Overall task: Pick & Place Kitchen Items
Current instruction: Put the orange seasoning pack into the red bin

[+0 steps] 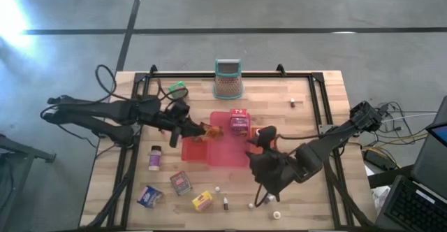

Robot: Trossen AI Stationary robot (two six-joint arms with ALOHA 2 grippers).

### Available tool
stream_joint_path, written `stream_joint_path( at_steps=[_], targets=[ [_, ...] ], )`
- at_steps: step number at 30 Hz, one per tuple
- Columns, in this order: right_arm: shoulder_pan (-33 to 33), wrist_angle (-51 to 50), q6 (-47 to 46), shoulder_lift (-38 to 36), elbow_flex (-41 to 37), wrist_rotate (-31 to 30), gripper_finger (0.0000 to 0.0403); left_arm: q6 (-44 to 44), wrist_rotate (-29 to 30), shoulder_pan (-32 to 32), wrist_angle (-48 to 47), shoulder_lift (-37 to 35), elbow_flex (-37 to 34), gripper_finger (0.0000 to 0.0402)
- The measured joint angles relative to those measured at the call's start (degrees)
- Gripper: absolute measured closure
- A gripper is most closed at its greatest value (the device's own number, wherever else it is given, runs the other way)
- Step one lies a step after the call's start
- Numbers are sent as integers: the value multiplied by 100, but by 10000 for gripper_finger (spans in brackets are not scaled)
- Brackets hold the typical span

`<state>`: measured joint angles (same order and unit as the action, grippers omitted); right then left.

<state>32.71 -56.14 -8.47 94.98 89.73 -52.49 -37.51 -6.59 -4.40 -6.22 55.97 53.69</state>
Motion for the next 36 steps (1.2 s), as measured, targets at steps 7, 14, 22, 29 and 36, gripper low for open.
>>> stream_joint_path(
  at_steps=[7, 14, 22, 29, 36],
  targets=[
    [-83, -2253, -2474, -218, 52, -24, 181, 762, 24, 213, -1026, -269, -2, 401],
    [-188, -3347, -4070, -861, -201, 183, 215, 1664, 28, 437, -1685, -119, -2, 401],
    [-542, -3300, -4111, -1877, -649, 653, 302, 2416, 54, 626, -2236, 96, -2, 401],
    [-955, -3268, -3909, -2739, -1192, 785, 389, 2945, 301, 751, -3296, 261, 488, 401],
    [-1415, -3171, -3745, -3479, -1801, 814, 394, 3492, 395, 767, -4411, 809, 1375, 401]
  ],
)
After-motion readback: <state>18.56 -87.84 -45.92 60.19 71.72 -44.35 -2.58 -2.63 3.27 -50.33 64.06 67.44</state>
